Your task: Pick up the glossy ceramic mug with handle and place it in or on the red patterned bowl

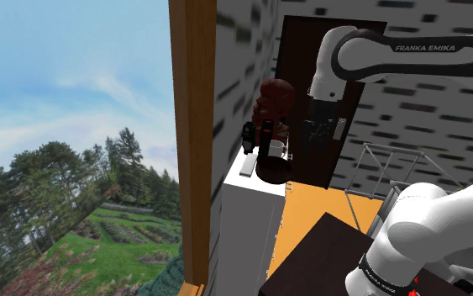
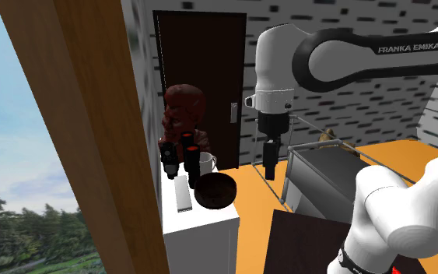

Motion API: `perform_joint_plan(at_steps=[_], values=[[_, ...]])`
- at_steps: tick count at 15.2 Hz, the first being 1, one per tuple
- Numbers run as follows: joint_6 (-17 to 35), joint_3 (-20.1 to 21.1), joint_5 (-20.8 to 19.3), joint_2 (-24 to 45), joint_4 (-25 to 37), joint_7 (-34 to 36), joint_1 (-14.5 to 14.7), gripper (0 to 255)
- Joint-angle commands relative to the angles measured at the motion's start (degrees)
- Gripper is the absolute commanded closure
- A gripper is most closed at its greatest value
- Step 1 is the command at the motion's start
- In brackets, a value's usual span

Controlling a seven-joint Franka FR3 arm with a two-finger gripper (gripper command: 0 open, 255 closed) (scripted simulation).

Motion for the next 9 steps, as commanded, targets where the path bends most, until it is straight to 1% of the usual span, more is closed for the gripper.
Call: perform_joint_plan(at_steps=[1,9], values=[[0.0,0.0,0.0,0.0,0.0,0.0,0.0,0],[9.24,-6.48,-4.51,13.52,3.92,-9.0,-2.03,0]])
